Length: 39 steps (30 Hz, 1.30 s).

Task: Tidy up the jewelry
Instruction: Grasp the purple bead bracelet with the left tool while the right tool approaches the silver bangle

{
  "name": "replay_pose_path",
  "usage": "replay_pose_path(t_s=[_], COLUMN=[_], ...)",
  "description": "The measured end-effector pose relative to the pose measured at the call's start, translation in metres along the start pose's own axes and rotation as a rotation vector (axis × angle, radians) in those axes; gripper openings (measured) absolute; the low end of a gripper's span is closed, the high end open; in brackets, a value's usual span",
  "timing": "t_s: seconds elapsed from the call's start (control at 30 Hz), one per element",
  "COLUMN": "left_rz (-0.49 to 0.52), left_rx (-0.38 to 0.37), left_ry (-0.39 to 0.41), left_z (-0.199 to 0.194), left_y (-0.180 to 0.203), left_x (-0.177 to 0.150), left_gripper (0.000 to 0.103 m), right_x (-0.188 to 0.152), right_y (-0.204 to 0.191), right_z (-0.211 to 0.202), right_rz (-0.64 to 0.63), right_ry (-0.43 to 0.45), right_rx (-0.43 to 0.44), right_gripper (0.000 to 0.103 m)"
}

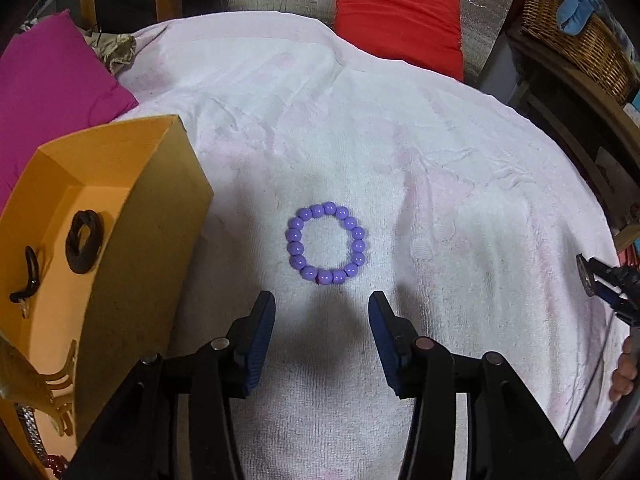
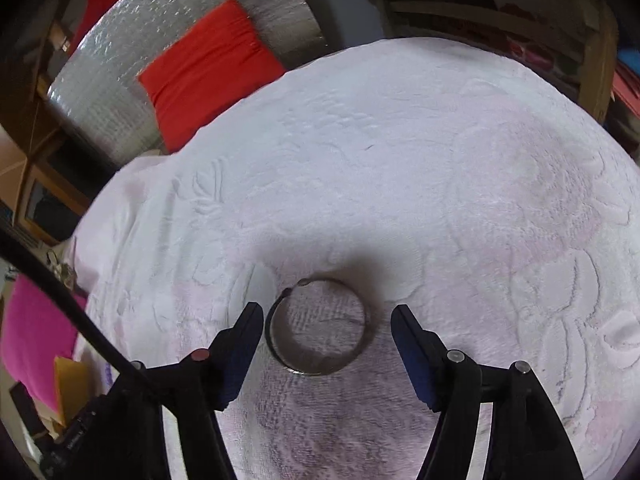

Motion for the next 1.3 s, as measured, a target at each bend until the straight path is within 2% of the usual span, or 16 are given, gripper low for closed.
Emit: replay_pose_path(t_s=[0.13,0.27,0.5,0.63,0.87,0.9,0.93,0.97,1.0,1.13,1.2,1.3], left_rz=[-0.01,-0.03,-0.037,-0.039,-0.011,-0.006,-0.005,-0.01,-0.017,0.007,0.002,-0.016], left_rx=[-0.015,-0.022,0.026,0.043,0.065,0.068,0.062,0.042,0.025,0.032,0.016,-0.006], left_ry=[-0.01,0.002,0.02,0.032,0.048,0.051,0.052,0.046,0.041,0.044,0.038,0.035], left_z=[0.005,0.008,0.023,0.032,0.044,0.045,0.045,0.046,0.047,0.045,0.044,0.039], left_y=[-0.002,-0.003,-0.004,0.0,0.01,0.01,0.012,0.013,0.015,0.019,0.02,0.018], left_x=[0.0,0.005,0.019,0.026,0.034,0.035,0.034,0.034,0.033,0.031,0.031,0.03], left_gripper=[0.052,0.055,0.057,0.062,0.062,0.056,0.038,0.03,0.023,0.018,0.009,0.009], right_x=[-0.006,-0.01,-0.011,-0.01,-0.01,-0.01,-0.01,-0.01,-0.011,-0.013,-0.012,-0.011], right_y=[-0.016,-0.016,-0.017,-0.017,-0.018,-0.018,-0.017,-0.017,-0.017,-0.018,-0.018,-0.013], right_z=[0.007,0.003,0.005,0.008,0.006,0.006,0.005,0.006,0.006,0.005,0.005,0.005], right_rz=[-0.124,-0.133,-0.101,-0.083,-0.08,-0.08,-0.078,-0.081,-0.072,-0.057,-0.056,-0.031], right_ry=[0.049,0.077,0.061,0.05,0.051,0.051,0.06,0.05,0.034,0.018,0.01,-0.019], right_rx=[-0.114,-0.17,-0.147,-0.137,-0.131,-0.129,-0.135,-0.133,-0.116,-0.087,-0.075,-0.035], right_gripper=[0.063,0.063,0.062,0.063,0.062,0.062,0.04,0.025,0.019,0.019,0.019,0.019])
Point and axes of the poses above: each gripper's, at about its wrist camera, not at the fingertips, and z roughly the way its jaws point, y to its right, x to its top, the point moved 9 cm from there along z, roughly the way its jaws point, and after that the axes turned 7 degrees about -x, right-handed, at the moved point
